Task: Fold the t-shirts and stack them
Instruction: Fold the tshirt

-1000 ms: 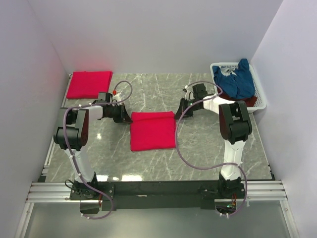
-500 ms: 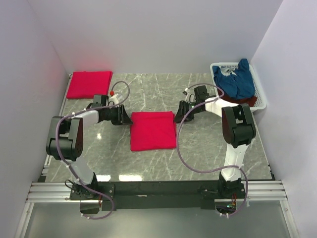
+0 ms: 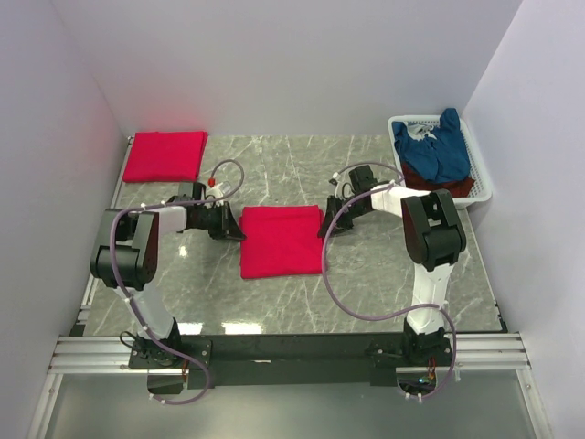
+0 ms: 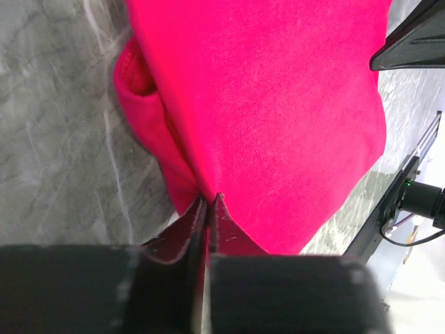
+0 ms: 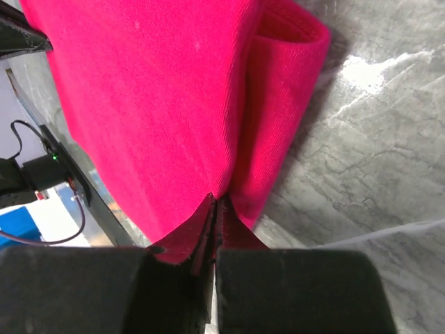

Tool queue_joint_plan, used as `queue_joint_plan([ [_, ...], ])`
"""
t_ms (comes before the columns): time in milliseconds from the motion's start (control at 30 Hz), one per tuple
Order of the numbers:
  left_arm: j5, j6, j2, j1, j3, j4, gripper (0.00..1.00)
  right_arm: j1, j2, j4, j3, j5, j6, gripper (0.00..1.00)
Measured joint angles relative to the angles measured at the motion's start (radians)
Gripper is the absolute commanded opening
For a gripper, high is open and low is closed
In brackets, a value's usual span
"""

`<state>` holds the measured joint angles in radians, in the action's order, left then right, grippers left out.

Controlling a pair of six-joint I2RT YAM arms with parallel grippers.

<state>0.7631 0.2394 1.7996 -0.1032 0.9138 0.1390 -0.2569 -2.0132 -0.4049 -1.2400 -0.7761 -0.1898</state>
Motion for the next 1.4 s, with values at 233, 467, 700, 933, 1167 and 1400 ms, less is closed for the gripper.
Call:
queue_joint_plan([
  [233, 0.000, -0.009, 0.000, 0.024, 0.016, 0.006, 0.19, 0.024, 0.000, -0.003, -0.007, 0.007, 0.002, 0.25],
  [467, 0.057, -0.054, -0.109, 0.041, -0.010, 0.021, 0.35, 0.037, 0.082, -0.034, -0.014, -0.031, 0.047, 0.74],
  [700, 0.198, 0.146, -0.319, -0.061, -0.203, -0.201, 0.06, -0.077, 0.316, 0.142, 0.165, -0.172, -0.105, 0.35],
  [933, 0.235, 0.332, -0.136, -0.219, -0.263, -0.350, 0.01, -0.270, 0.108, 0.324, 0.180, -0.271, -0.285, 0.00],
  [1167, 0.211, 0.269, 0.047, -0.194, -0.190, -0.254, 0.01, -0.234, -0.070, 0.290, 0.174, -0.311, -0.248, 0.00],
  [1400, 0.270, 0.097, 0.090, -0.127, -0.122, -0.029, 0.01, -0.149, -0.055, 0.158, 0.177, -0.312, -0.096, 0.00],
])
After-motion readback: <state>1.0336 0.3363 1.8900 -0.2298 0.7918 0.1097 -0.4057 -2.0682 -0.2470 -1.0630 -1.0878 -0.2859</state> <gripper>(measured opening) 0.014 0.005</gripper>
